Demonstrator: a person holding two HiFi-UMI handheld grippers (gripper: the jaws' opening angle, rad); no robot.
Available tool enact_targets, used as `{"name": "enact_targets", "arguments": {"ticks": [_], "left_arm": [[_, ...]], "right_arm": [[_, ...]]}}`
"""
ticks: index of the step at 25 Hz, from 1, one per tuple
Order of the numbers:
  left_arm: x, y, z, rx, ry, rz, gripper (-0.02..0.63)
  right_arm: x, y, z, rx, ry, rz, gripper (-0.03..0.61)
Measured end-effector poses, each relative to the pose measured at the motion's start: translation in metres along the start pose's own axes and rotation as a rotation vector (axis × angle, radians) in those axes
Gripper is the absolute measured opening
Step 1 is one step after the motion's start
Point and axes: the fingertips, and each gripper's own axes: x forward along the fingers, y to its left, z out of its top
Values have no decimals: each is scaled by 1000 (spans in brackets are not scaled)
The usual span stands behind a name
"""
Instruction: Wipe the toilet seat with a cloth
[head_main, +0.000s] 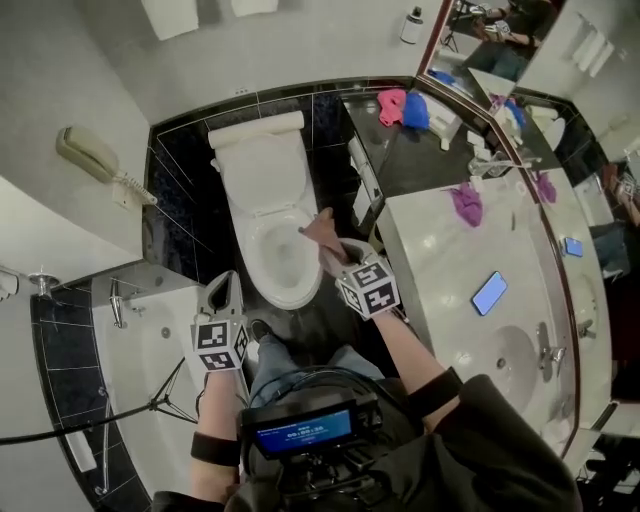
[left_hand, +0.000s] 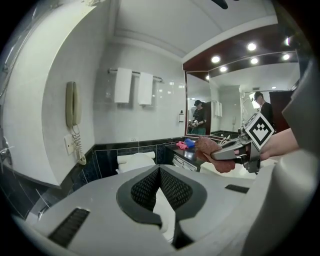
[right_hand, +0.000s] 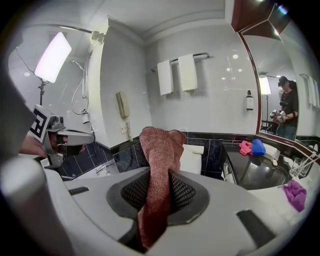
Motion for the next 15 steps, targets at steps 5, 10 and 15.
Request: {"name": "enact_targets", "arguments": {"ticks": [5, 10, 15], "left_arm": [[-6, -6, 1, -12, -4, 6, 0], [-2, -9, 4, -9, -3, 1, 0], [6, -11, 6, 17, -2, 3, 0]], "right_arm": [[-9, -2, -4, -24, 4, -5, 108], [-8, -7, -5, -14, 4, -9, 109], [-6, -14, -7, -9, 12, -4, 109]]}}
